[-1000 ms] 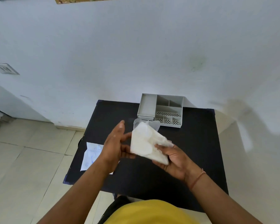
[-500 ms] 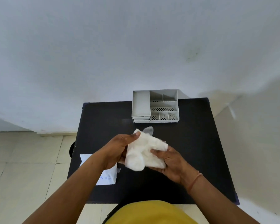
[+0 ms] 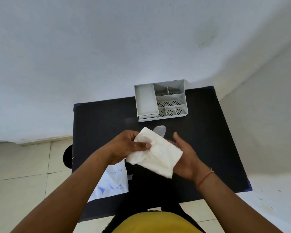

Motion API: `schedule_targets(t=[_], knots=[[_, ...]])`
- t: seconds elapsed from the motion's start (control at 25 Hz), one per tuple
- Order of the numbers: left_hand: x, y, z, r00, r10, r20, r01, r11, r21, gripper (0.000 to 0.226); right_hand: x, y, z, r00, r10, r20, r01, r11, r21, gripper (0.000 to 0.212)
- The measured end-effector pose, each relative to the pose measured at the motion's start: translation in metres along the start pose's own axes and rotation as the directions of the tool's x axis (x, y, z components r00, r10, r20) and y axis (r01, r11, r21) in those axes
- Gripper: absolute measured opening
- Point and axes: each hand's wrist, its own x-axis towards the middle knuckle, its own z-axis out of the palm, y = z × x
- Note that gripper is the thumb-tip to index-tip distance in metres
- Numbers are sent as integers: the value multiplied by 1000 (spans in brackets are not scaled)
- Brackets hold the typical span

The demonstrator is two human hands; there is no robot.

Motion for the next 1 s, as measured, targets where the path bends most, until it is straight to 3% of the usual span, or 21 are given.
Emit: schedule_targets(t=[0.12,0.24,0.36,0.48,0.68,0.88,1.0], knots=[[8,4,-12,986,-36,162,16,992,123,28,4,14,18,991,106,84,-105,994,-17,70],[17,6,-17,965,-100,243,35,965,260,20,12,24,16,993,-61,96,93,920,-380,77],[29,10,-19,937,-145,318,2,911,411,23,17,35,9,995,-95,13,89,864,-495,62],[44,16,-15,950,-154,271,-5,863,506,36,18,35,4,973,-231,-21,174,786,-593,50],[64,21,-11,980,-163,114,134,964,228,37,9,14,-8,927,-376,-1,326,805,-496,42],[67,17,8,998,-57,33,50,981,185,30,7,8,-20,890,-453,-46,346,740,-577,26],[66,11,25,998,11,-68,-7,998,62,42,9,11,-28,878,-474,-75,359,753,-551,25]])
